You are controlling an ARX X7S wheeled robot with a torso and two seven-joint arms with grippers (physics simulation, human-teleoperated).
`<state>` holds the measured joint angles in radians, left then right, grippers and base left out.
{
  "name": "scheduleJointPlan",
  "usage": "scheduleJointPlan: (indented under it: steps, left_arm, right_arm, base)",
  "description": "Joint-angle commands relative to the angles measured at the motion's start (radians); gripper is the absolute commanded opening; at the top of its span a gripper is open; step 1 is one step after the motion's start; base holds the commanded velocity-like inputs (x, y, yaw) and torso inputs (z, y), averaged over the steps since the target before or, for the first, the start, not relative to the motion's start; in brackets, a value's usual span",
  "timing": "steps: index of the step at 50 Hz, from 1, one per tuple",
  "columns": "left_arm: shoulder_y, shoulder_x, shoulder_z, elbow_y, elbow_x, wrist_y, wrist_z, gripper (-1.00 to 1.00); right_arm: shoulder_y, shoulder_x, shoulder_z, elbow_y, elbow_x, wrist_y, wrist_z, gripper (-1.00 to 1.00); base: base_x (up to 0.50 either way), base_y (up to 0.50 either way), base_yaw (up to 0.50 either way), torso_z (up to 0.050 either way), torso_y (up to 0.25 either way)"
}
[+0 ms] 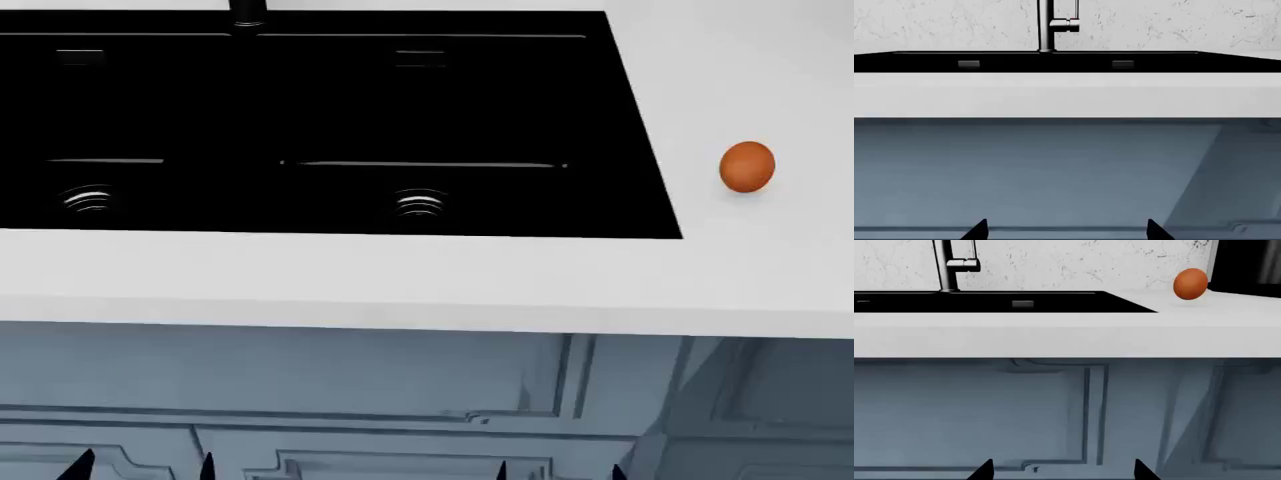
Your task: Place the eggs and milk next to the bowl.
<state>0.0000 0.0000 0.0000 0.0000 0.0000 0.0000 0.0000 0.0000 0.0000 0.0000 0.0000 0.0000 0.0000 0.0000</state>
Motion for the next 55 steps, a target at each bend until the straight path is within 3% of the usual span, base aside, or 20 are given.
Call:
scheduleJointPlan:
  steps: [1,14,55]
  left_arm:
    - [0.0,-0.01,0.011,0.0,0.0,0.0,-0.011,1.0]
    - [-0.004,-0.047,0.054,-0.005,-0.073,-0.005,-0.041,1.0]
    - [0.001,-0.102,0.121,0.069,-0.146,-0.049,-0.087,1.0]
  right_arm:
    - [0.0,0.009,-0.013,0.0,0.0,0.0,0.013,1.0]
    - [0.002,0.045,-0.06,0.01,0.049,0.004,0.051,1.0]
    - [-0.008,0.105,-0.115,-0.046,0.106,0.021,0.115,1.0]
  base:
    - [0.0,0.0,0.0,0.0,0.0]
    - [0.0,0.0,0.0,0.0,0.0]
    - [0.0,0.0,0.0,0.049,0.009]
